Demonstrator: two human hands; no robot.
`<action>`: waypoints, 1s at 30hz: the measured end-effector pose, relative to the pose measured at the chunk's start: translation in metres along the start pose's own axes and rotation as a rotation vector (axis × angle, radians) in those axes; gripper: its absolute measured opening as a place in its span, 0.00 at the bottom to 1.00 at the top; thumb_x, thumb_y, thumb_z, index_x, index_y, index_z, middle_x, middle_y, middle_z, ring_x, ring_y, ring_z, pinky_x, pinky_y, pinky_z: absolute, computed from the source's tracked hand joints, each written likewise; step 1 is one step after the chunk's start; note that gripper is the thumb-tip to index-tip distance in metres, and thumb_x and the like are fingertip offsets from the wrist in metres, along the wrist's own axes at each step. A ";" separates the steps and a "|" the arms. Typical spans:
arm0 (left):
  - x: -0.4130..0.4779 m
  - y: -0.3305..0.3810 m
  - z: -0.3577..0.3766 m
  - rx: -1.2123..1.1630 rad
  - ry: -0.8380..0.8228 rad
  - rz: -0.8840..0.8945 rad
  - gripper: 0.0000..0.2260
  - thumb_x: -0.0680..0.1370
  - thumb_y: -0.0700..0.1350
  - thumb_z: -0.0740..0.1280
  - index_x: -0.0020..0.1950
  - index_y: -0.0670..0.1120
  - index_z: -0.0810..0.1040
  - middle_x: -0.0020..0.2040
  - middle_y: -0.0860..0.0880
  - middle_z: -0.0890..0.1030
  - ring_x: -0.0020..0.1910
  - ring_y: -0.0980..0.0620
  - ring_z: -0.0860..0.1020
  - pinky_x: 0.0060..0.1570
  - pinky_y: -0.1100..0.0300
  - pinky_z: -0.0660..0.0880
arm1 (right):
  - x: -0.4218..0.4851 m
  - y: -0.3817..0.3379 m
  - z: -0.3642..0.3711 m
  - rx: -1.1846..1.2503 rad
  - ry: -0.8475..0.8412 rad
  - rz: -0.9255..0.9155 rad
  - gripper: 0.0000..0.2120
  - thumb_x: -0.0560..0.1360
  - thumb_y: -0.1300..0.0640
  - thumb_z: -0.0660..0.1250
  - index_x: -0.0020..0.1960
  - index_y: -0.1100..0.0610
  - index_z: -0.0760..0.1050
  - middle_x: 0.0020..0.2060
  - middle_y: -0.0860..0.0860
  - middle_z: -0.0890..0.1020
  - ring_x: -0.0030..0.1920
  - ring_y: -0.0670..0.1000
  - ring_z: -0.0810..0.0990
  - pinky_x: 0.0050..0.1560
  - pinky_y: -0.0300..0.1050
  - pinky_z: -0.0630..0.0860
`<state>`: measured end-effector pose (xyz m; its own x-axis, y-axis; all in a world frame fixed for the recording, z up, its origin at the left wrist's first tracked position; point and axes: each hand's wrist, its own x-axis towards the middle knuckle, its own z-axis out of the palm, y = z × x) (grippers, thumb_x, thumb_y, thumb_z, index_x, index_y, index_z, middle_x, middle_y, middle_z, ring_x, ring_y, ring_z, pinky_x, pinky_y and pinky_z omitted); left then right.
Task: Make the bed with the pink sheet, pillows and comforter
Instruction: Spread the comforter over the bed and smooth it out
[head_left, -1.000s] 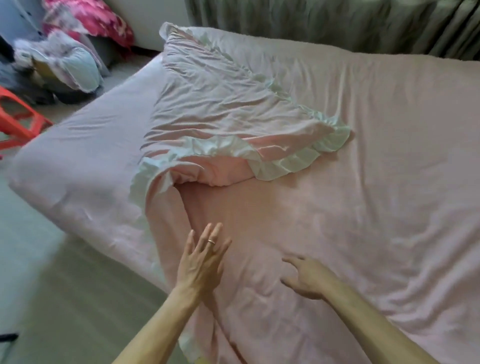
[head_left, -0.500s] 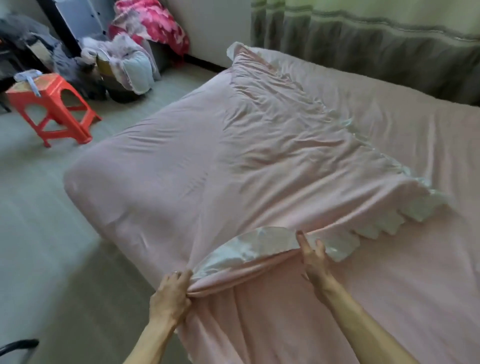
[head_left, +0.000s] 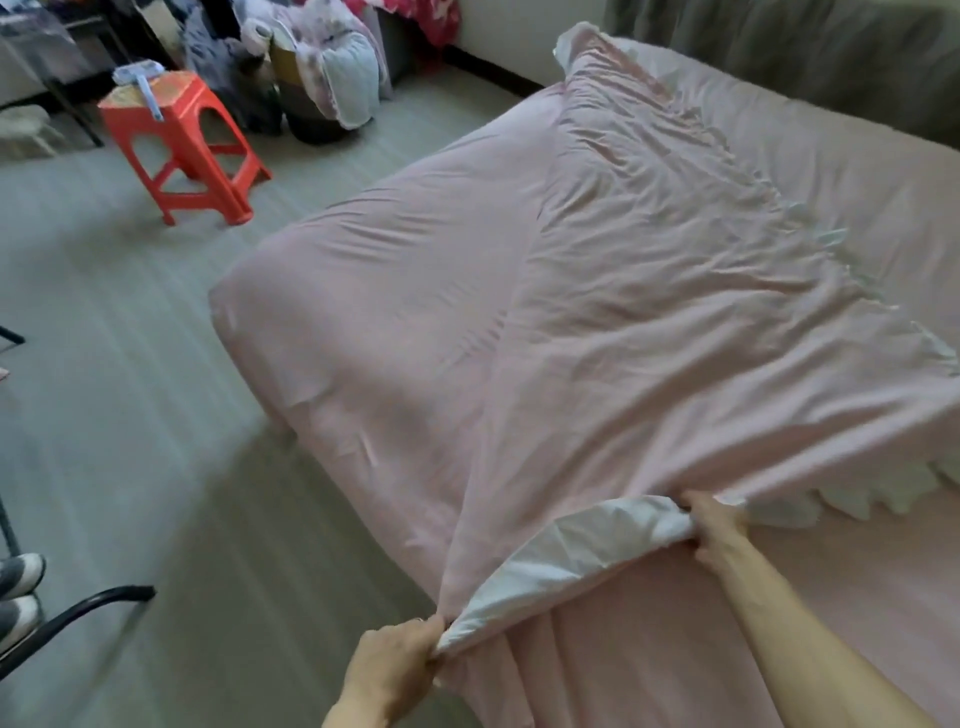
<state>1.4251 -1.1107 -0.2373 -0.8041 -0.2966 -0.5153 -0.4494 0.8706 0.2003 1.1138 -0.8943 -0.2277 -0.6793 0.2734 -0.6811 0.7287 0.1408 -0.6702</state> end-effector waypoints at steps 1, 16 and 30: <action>0.003 -0.003 -0.006 0.008 -0.064 -0.051 0.13 0.75 0.54 0.59 0.58 0.55 0.67 0.52 0.54 0.80 0.53 0.48 0.80 0.42 0.53 0.73 | -0.007 -0.002 -0.001 -0.051 0.048 -0.085 0.15 0.72 0.67 0.69 0.56 0.71 0.74 0.48 0.61 0.80 0.45 0.56 0.78 0.41 0.47 0.74; 0.114 0.146 -0.099 -0.069 0.246 0.341 0.40 0.69 0.71 0.63 0.75 0.55 0.57 0.75 0.49 0.62 0.74 0.47 0.60 0.71 0.49 0.58 | -0.028 0.035 -0.045 -0.144 -0.052 -0.040 0.11 0.68 0.61 0.73 0.45 0.62 0.73 0.41 0.59 0.78 0.42 0.58 0.78 0.46 0.54 0.77; 0.172 0.178 -0.107 0.182 0.157 0.190 0.11 0.72 0.47 0.64 0.54 0.51 0.74 0.47 0.45 0.79 0.48 0.41 0.79 0.37 0.54 0.69 | 0.023 0.011 -0.104 0.122 -0.261 0.093 0.09 0.76 0.53 0.71 0.52 0.58 0.79 0.36 0.52 0.80 0.32 0.48 0.78 0.29 0.39 0.72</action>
<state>1.1653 -1.0491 -0.2007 -0.9238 -0.1661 -0.3449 -0.2192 0.9681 0.1211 1.1155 -0.7874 -0.2200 -0.6208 0.0239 -0.7836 0.7839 0.0069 -0.6208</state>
